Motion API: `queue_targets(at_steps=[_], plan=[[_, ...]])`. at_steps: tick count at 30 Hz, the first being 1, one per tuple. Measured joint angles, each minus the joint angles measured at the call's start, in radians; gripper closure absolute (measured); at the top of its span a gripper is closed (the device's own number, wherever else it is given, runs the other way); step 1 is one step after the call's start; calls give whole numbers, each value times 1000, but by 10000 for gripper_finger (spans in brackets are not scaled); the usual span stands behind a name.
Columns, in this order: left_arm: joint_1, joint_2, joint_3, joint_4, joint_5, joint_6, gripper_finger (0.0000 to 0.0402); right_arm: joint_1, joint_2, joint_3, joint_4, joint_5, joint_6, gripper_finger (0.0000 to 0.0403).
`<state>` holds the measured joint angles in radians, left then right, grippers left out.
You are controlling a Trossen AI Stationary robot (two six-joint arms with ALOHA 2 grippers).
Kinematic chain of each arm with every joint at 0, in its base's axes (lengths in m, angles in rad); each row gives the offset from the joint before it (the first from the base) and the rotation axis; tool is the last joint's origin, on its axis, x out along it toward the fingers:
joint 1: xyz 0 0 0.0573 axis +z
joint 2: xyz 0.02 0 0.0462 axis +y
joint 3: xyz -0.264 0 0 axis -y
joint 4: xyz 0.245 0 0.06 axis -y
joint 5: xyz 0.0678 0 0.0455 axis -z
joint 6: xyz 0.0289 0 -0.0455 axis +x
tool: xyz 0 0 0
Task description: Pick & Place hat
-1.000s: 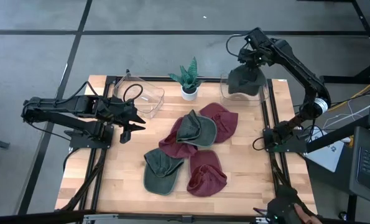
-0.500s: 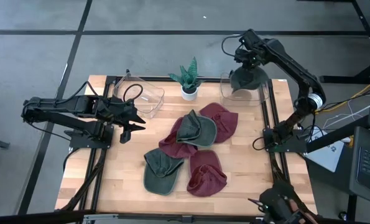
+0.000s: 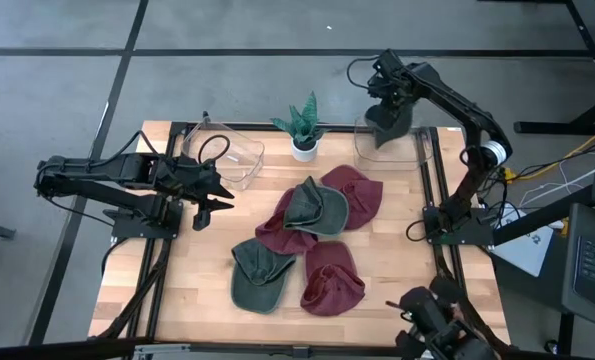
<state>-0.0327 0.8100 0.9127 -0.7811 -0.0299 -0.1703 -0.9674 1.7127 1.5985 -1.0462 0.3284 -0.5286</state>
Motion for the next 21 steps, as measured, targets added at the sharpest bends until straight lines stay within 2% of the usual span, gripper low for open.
queue_targets(at_steps=[7,14,21], plan=[[0,0,0,0,0,0,283,-29,5,7,34,82,74,403],[0,0,0,0,0,0,282,-44,5,7,34,72,101,402],[0,0,0,0,0,0,285,-44,5,7,43,72,100,364]])
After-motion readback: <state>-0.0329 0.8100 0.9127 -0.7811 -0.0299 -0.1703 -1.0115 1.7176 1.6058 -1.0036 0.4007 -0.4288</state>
